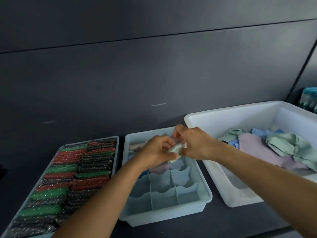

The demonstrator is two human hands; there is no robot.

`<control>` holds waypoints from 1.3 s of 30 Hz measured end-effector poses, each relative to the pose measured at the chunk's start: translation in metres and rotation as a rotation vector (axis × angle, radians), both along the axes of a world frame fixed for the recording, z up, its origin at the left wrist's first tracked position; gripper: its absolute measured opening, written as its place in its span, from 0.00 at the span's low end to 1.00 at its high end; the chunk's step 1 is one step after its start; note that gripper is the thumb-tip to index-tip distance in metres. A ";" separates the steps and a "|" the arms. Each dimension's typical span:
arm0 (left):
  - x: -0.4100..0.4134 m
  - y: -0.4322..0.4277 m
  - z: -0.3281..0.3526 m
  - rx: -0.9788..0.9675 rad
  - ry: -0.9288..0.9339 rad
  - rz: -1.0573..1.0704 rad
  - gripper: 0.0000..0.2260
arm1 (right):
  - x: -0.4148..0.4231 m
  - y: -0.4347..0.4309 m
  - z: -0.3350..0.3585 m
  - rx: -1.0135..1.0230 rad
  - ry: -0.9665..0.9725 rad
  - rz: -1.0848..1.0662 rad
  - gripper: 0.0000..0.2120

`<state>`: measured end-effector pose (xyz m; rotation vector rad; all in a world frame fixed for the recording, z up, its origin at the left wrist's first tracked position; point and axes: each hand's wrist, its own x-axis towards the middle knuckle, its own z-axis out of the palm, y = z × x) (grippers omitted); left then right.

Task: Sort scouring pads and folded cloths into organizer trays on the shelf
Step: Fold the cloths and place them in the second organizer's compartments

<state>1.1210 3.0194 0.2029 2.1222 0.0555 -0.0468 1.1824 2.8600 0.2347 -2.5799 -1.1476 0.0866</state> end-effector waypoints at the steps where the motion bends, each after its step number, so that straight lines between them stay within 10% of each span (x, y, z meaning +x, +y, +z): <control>1: 0.003 -0.003 -0.004 0.042 -0.002 0.001 0.10 | 0.002 0.001 -0.003 -0.073 -0.042 0.008 0.19; 14: 0.015 -0.032 -0.026 0.856 -0.131 -0.061 0.07 | 0.047 -0.063 0.028 0.499 0.213 -0.236 0.07; 21: 0.026 -0.044 -0.023 1.088 -0.001 -0.113 0.10 | 0.078 -0.109 -0.010 -0.143 0.164 -0.235 0.15; 25: 0.024 -0.042 -0.023 1.001 0.013 -0.129 0.09 | 0.077 -0.123 -0.031 -0.575 0.032 -0.127 0.24; 29: 0.018 -0.032 -0.021 0.799 0.013 -0.139 0.11 | 0.081 -0.126 -0.043 -0.618 -0.037 -0.140 0.11; 39: 0.002 -0.033 0.031 0.067 -0.291 0.057 0.10 | 0.064 -0.122 0.060 0.556 0.260 -0.181 0.07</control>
